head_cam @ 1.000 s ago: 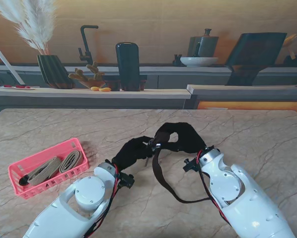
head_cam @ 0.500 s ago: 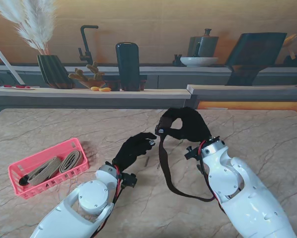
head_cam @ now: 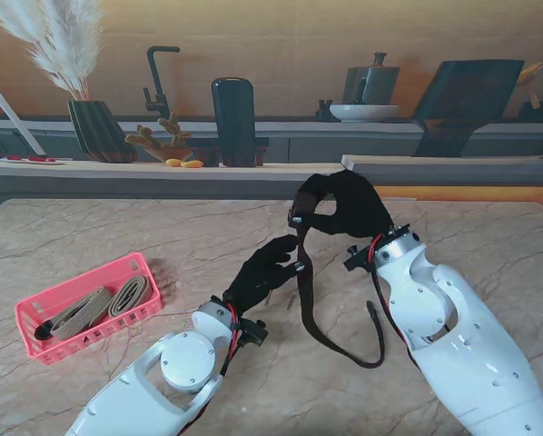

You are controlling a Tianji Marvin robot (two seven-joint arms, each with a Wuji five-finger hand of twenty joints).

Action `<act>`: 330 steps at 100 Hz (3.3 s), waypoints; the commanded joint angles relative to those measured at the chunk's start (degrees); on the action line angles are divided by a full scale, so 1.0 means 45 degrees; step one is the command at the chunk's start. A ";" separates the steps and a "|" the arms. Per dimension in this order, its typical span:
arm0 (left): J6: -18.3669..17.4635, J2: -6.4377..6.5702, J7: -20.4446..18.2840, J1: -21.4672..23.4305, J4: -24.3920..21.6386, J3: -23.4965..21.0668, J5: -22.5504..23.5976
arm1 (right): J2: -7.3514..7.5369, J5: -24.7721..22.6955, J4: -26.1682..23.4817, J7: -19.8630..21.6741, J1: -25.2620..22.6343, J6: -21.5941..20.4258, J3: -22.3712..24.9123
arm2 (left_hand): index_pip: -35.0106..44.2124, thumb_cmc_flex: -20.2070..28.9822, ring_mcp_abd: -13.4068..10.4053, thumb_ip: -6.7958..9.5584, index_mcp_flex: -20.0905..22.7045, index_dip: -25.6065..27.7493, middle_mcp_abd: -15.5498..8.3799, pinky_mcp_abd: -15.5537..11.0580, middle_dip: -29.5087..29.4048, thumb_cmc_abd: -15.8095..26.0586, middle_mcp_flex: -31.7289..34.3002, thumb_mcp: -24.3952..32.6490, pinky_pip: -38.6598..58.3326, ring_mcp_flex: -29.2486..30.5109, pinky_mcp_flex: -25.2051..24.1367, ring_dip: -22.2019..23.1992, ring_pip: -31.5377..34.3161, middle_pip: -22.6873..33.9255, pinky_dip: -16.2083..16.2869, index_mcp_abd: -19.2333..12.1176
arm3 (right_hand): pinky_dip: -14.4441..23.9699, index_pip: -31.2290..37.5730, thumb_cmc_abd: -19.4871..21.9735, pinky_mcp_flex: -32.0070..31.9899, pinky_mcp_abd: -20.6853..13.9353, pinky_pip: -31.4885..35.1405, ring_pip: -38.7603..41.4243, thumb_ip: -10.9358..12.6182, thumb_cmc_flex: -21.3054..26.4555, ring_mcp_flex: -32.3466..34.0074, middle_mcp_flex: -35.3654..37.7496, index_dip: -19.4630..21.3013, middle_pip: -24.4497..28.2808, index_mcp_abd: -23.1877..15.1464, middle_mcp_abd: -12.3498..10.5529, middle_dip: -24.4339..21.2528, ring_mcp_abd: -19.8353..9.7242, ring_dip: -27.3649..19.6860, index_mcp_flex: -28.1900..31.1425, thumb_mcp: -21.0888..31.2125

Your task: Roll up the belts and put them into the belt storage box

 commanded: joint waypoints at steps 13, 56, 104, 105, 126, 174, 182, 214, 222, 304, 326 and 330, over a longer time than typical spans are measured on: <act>-0.0370 -0.0314 0.0063 -0.0061 -0.0315 0.0300 -0.0456 | 0.0072 -0.0248 -0.0349 0.0261 0.0350 -0.0032 0.0079 | -0.0283 -0.0175 -0.0384 0.0419 -0.0086 -0.0300 -0.0167 -0.0431 -0.0092 -0.0549 0.0374 0.0457 -0.0029 0.0119 0.0093 -0.0097 0.0240 0.0187 -0.0167 0.0120 | -0.0207 0.2086 0.1191 -0.0090 -0.0199 0.0450 0.0197 0.0048 0.0903 -0.0067 0.0026 0.0624 0.0326 -0.1667 -0.0042 -0.0186 -0.0485 0.0032 0.1177 0.1003; -0.0456 -0.0404 -0.0329 -0.0110 -0.0820 0.0557 -0.1875 | 0.0078 0.0001 -0.0356 0.0665 0.1033 0.0589 0.0059 | 0.1306 0.0398 -0.0340 0.0379 0.0329 0.0582 -0.1135 -0.0379 0.4241 -0.0390 0.3380 0.1371 0.0537 0.2010 0.0653 0.0772 0.1441 0.3794 -0.0075 0.0018 | -0.0337 0.2079 0.1351 -0.0127 -0.0216 0.0534 0.0278 0.0158 0.0927 -0.0100 -0.0120 0.0690 0.0445 -0.1704 -0.0082 -0.0198 -0.0534 0.0019 0.1057 0.0837; -0.0461 -0.0382 -0.0433 -0.0168 -0.1367 0.0471 -0.2336 | 0.0086 0.0228 -0.0514 0.1015 0.1456 0.1095 0.0077 | 0.1518 0.2898 -0.0310 -0.0250 0.1138 0.0679 -0.1375 0.0300 1.0096 -0.0793 0.5732 0.0453 0.0959 0.3722 0.1561 0.2661 0.2586 0.3485 0.0126 -0.0185 | -0.0437 0.2107 0.1434 -0.0179 -0.0241 0.0572 0.0338 0.0233 0.0952 -0.0173 -0.0205 0.0765 0.0525 -0.1777 -0.0116 -0.0228 -0.0548 0.0013 0.0937 0.0691; -0.0450 -0.0381 -0.0446 -0.0169 -0.1383 0.0467 -0.2372 | 0.0088 0.0235 -0.0524 0.1028 0.1459 0.1104 0.0085 | 0.1537 0.3010 -0.0322 -0.0252 0.1172 0.0683 -0.1366 0.0298 0.9923 -0.0702 0.5796 0.0449 0.0950 0.3740 0.1548 0.2597 0.2530 0.3221 0.0123 -0.0226 | -0.0438 0.2107 0.1434 -0.0180 -0.0241 0.0573 0.0338 0.0235 0.0955 -0.0173 -0.0205 0.0765 0.0525 -0.1779 -0.0118 -0.0229 -0.0550 0.0012 0.0937 0.0690; -0.0396 -0.0409 -0.0476 -0.0292 -0.1490 0.0498 -0.2546 | 0.0142 0.0181 -0.0763 0.1253 0.1482 0.1234 0.0344 | 0.2249 0.4291 -0.0355 -0.0307 0.1786 0.0989 -0.1545 0.0677 0.8158 0.1141 0.6625 -0.0278 0.1115 0.4548 0.1574 0.2145 0.2586 0.2561 0.0212 -0.0489 | -0.0465 0.2111 0.1443 -0.0172 -0.0250 0.0591 0.0345 0.0270 0.0965 -0.0166 -0.0222 0.0770 0.0534 -0.1819 -0.0124 -0.0243 -0.0564 0.0004 0.0925 0.0643; 0.0076 -0.0417 -0.1072 -0.0696 -0.1053 0.0553 -0.3111 | 0.0127 0.0621 -0.0988 0.1396 0.1091 0.1315 0.0473 | 0.1888 0.4297 -0.0180 -0.0292 0.1855 0.1163 -0.1226 0.0831 0.9949 0.1039 0.6114 -0.0264 0.1416 0.4070 0.1549 0.2973 0.2182 0.2983 0.0358 -0.0541 | -0.0525 0.2106 0.1447 -0.0165 -0.0238 0.0629 0.0344 0.0292 0.0991 -0.0147 -0.0203 0.0780 0.0531 -0.1812 -0.0101 -0.0260 -0.0520 -0.0014 0.0926 0.0583; 0.0200 -0.0408 -0.1283 -0.0619 -0.1031 0.0449 -0.3640 | 0.0119 0.0786 -0.1024 0.1417 0.0946 0.1313 0.0508 | 0.1680 0.5604 0.0009 -0.0255 0.2214 0.1008 -0.0911 0.0853 0.7754 0.1932 0.6179 -0.1517 0.1321 0.4125 0.1508 0.2177 0.1860 0.1478 0.0316 -0.0445 | -0.0533 0.2101 0.1431 -0.0167 -0.0241 0.0635 0.0340 0.0299 0.0996 -0.0139 -0.0196 0.0781 0.0515 -0.1799 -0.0105 -0.0265 -0.0506 -0.0016 0.0935 0.0591; 0.0286 -0.0047 -0.2356 -0.0543 -0.0619 0.0039 -0.3462 | 0.0062 0.2434 -0.1372 0.1931 0.0092 0.1871 0.0692 | 0.1351 0.6709 -0.0103 0.0229 0.2749 0.1104 -0.0618 0.1045 0.3342 0.2960 0.5926 -0.1971 0.1288 0.4504 0.1778 0.1024 0.1101 0.0931 0.0288 -0.0559 | -0.0543 0.2084 0.1372 -0.0126 -0.0180 0.0685 0.0429 0.0298 0.1086 -0.0014 -0.0128 0.0780 0.0523 -0.1525 0.0081 -0.0224 -0.0352 0.0035 0.1016 0.0658; 0.0355 0.0048 -0.2530 -0.0544 -0.0531 -0.0057 -0.3163 | 0.0064 0.2921 -0.1448 0.2165 -0.0128 0.2006 0.0718 | 0.1547 0.6706 -0.0105 0.0192 0.2940 0.1309 -0.0568 0.1071 0.2367 0.2898 0.5944 -0.1897 0.1282 0.4577 0.1805 0.0854 0.0987 0.0696 0.0285 -0.0555 | -0.0536 0.2052 0.1364 -0.0136 -0.0134 0.0706 0.0518 0.0278 0.1146 0.0003 -0.0126 0.0794 0.0543 -0.1406 0.0167 -0.0188 -0.0282 0.0094 0.1056 0.0658; 0.0033 0.0255 -0.1449 -0.0339 0.0146 -0.0297 0.0247 | 0.0299 0.6633 -0.1939 0.4704 -0.1398 0.3427 0.0812 | 0.4255 0.4739 -0.0217 0.0199 0.5063 0.1199 -0.1101 0.1776 0.4173 0.0128 0.8201 -0.1640 0.2354 0.6010 0.2239 0.2121 0.3237 0.2368 0.0815 -0.1840 | -0.0222 0.1689 0.1580 0.0072 0.0080 0.1174 0.2416 0.0251 0.1610 0.0105 -0.0079 0.1414 0.0960 -0.0407 0.0887 0.0232 0.0515 0.1399 0.1233 0.0546; -0.0050 0.0091 -0.0549 -0.0276 0.0402 -0.0262 0.0966 | 0.0291 0.7405 -0.1824 0.5052 -0.1486 0.3895 0.0705 | 0.4592 0.4013 -0.0208 0.0081 0.4743 0.0933 -0.1167 0.1747 0.4406 -0.0496 0.8417 -0.1346 0.2690 0.6276 0.2408 0.2370 0.3726 0.2787 0.0972 -0.1518 | -0.0066 0.1574 0.1708 0.0088 0.0204 0.1361 0.2960 0.0302 0.1755 0.0095 -0.0152 0.1621 0.1260 -0.0111 0.1176 0.0417 0.0770 0.1758 0.1214 0.0412; -0.0064 0.0060 -0.0401 -0.0257 0.0438 -0.0259 0.1051 | 0.0297 0.7508 -0.1810 0.5128 -0.1505 0.3941 0.0699 | 0.4562 0.3925 -0.0188 0.0065 0.4660 0.0906 -0.1135 0.1750 0.4404 -0.0541 0.8325 -0.1377 0.2697 0.6218 0.2394 0.2372 0.3729 0.2797 0.0976 -0.1461 | -0.0049 0.1559 0.1729 0.0081 0.0222 0.1380 0.3018 0.0308 0.1779 0.0082 -0.0163 0.1642 0.1298 -0.0065 0.1208 0.0440 0.0802 0.1796 0.1205 0.0394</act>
